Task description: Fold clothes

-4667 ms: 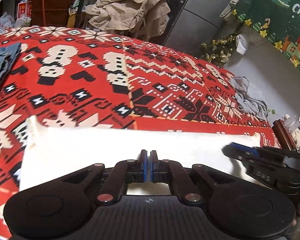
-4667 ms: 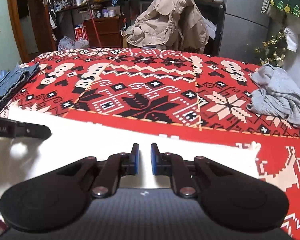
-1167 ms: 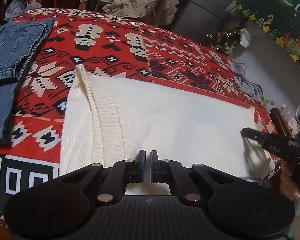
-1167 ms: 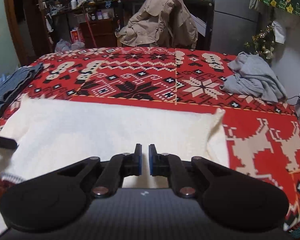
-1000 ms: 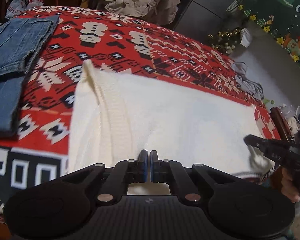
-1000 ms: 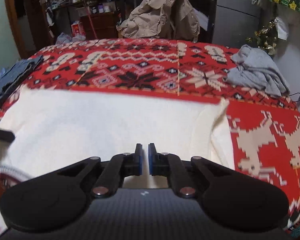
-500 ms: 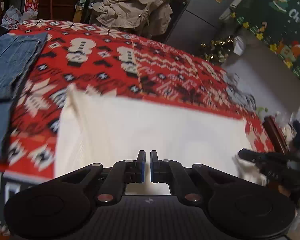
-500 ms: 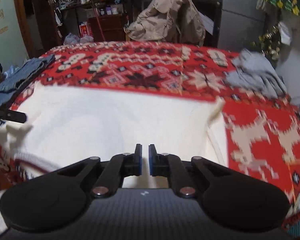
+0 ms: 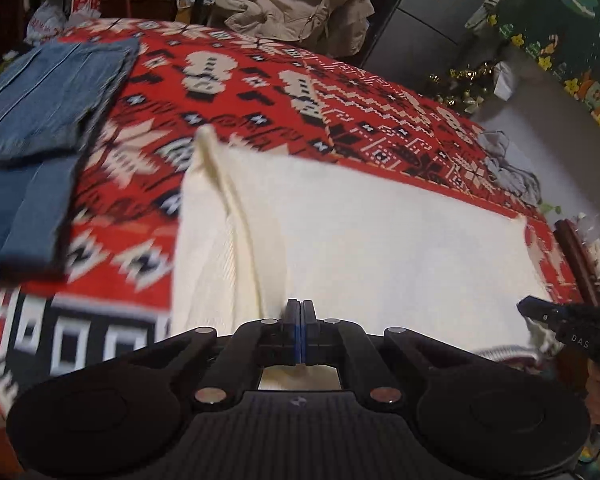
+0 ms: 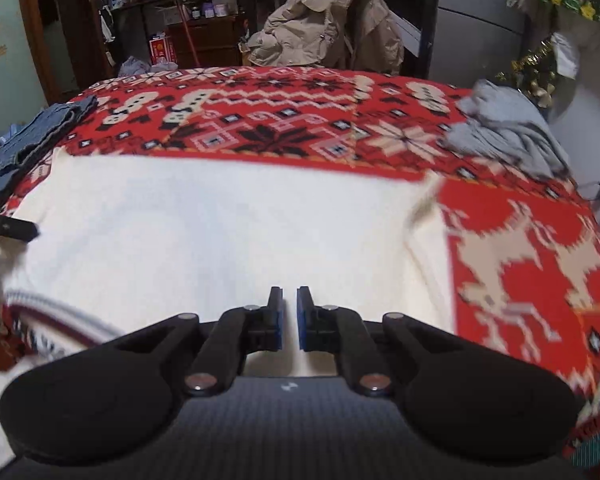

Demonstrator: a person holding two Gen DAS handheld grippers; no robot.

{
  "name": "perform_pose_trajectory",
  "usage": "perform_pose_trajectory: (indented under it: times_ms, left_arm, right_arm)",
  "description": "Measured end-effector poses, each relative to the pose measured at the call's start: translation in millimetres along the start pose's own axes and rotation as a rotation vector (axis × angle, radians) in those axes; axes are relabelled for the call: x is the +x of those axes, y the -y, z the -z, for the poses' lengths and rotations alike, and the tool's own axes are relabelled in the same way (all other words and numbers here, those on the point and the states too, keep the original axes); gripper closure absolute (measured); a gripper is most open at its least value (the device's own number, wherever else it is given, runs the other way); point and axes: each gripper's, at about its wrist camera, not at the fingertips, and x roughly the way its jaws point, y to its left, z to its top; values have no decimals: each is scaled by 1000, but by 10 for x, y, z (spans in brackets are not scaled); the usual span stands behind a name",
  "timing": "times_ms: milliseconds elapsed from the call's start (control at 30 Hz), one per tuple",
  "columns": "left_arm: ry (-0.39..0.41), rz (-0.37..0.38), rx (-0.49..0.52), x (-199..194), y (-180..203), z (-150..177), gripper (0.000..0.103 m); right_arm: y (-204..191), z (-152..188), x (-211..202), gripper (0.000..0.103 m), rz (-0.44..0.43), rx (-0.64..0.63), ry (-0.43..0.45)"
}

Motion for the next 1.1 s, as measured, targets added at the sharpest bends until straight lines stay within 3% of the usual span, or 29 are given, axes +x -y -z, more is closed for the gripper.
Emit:
perform_pose_trajectory:
  times_ms: [167,367,533,633,833,967,1100]
  left_arm:
    - [20,-1,-5,-129,41,14,100]
    - [25,96,7,86,328,-250,100]
    - [-41,42,67,397,530,-232,100]
    - [-36,37,80,306,457,-90,98]
    - [-33,62,19,0,180,138,99]
    - [-10,59,-22,-183,64,216,99]
    - [27,65,-69,-264,-22,156,99]
  right_arm:
    - [165,76,-218,96,23,62,3]
    - [114,-137,-260,95,4,86,55]
    - [-45,-234,14,95,-32,81,6]
    - [-71,-136,89,96,-34,65,-30]
    - [64,122,-166,96,-43,37,-32]
    - [207,189,-354,89,-41,97,-18]
    - [338,197,-474,88,-25,163,21]
